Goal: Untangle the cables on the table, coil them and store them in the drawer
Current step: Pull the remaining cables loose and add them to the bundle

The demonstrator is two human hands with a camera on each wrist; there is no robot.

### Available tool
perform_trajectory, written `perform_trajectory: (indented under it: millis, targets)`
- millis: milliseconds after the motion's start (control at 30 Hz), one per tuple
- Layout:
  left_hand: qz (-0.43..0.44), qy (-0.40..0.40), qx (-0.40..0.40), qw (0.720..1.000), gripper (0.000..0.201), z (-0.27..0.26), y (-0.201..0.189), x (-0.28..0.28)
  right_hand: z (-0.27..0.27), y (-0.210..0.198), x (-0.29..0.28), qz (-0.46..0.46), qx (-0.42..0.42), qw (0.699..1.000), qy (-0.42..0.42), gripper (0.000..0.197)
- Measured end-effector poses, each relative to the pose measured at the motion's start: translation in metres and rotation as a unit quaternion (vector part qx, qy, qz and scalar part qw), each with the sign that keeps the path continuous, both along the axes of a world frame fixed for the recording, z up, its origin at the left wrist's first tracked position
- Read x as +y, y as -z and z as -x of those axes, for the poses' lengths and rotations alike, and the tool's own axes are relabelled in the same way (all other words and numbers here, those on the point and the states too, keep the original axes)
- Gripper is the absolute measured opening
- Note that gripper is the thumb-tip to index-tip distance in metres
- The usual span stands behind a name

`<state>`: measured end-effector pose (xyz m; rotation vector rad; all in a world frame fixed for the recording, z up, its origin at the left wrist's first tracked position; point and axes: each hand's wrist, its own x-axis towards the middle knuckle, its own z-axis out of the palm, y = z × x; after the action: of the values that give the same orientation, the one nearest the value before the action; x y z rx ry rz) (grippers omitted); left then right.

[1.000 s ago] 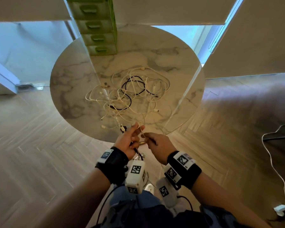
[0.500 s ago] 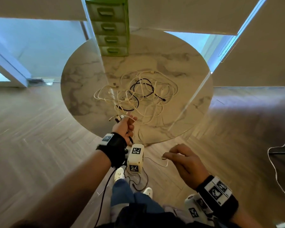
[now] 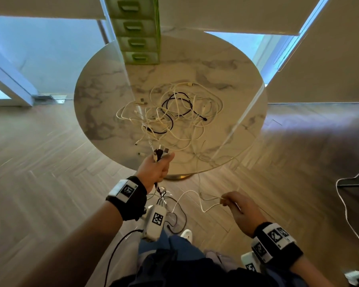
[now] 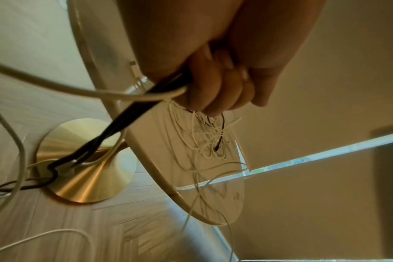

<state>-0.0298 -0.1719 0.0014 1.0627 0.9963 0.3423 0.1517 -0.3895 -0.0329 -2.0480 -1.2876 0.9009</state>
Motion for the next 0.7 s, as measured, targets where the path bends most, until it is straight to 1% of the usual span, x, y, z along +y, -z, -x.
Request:
perform_trajectory:
  millis: [67, 133, 233, 333, 400, 467, 500, 567, 633, 700]
  targets:
    - [0.019, -0.014, -0.034, 0.999, 0.04, 0.007, -0.003, -0.004, -0.001, 0.011, -0.004, 0.045, 0.031, 0.998, -0.02, 0.031]
    - [0.041, -0.019, -0.076, 0.996, 0.039, 0.012, -0.009, -0.006, -0.002, 0.023, -0.008, 0.102, 0.018, 0.991, -0.083, 0.034]
    - [0.061, -0.023, -0.121, 0.991, 0.037, 0.02, -0.015, -0.006, 0.004, 0.033, -0.015, 0.173, 0.015, 0.971, -0.165, 0.032]
    - [0.082, -0.051, -0.134, 0.986, 0.036, 0.028, -0.017, -0.004, 0.008, 0.04, -0.018, 0.197, 0.008, 0.961, -0.194, 0.035]
    - [0.085, -0.068, -0.137, 0.985, 0.037, 0.034, -0.018, -0.002, 0.008, 0.039, -0.018, 0.195, 0.011, 0.962, -0.19, 0.036]
    - [0.08, -0.078, -0.139, 0.984, 0.036, 0.041, -0.019, 0.001, 0.009, 0.033, -0.017, 0.179, 0.04, 0.97, -0.156, 0.037]
    - [0.073, -0.08, -0.136, 0.985, 0.034, 0.045, -0.02, 0.003, 0.009, 0.029, -0.016, 0.162, 0.059, 0.978, -0.121, 0.037]
    - [0.054, -0.072, -0.112, 0.99, 0.03, 0.051, -0.018, 0.003, 0.009, 0.021, -0.014, 0.1, 0.106, 0.989, -0.017, 0.033]
    - [0.028, -0.045, -0.062, 0.997, 0.029, 0.051, -0.013, -0.003, 0.007, 0.013, -0.008, 0.028, 0.16, 0.982, 0.098, 0.029]
    - [0.005, 0.018, 0.007, 1.0, 0.029, 0.046, -0.008, -0.013, 0.007, 0.002, 0.0, -0.026, 0.216, 0.958, 0.187, 0.027]
